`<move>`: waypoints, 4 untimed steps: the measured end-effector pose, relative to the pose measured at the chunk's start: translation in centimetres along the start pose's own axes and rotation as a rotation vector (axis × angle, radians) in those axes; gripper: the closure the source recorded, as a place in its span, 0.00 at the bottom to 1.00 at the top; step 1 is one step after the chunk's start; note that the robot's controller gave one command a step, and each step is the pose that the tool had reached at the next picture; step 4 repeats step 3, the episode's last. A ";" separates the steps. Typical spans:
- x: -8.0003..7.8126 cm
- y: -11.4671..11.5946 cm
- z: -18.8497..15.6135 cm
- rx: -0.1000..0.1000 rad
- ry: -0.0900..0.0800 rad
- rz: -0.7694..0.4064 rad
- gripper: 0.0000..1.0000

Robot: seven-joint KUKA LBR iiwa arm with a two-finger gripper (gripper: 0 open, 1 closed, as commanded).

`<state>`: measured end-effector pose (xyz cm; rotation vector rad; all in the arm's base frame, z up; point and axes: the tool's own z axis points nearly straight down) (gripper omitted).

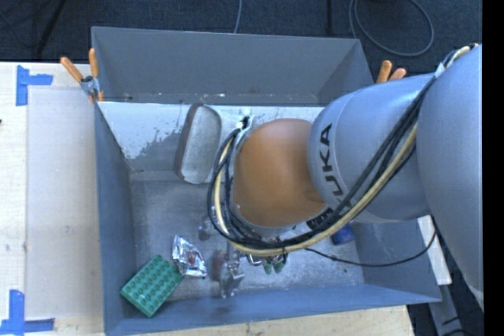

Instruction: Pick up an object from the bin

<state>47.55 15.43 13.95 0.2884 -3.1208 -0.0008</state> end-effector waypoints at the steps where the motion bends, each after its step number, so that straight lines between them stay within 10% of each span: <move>1: -1.1 1.8 6.3 0.001 -0.001 0.083 0.00; 2: -1.2 1.7 6.0 0.001 -0.005 0.087 1.00; 3: -1.0 -1.5 -8.8 0.001 -0.015 -0.053 1.00; 4: -1.0 -1.5 -8.8 0.001 -0.015 -0.053 1.00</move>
Offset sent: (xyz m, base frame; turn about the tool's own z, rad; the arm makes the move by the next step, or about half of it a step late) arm 0.0083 0.0191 -0.0593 0.0840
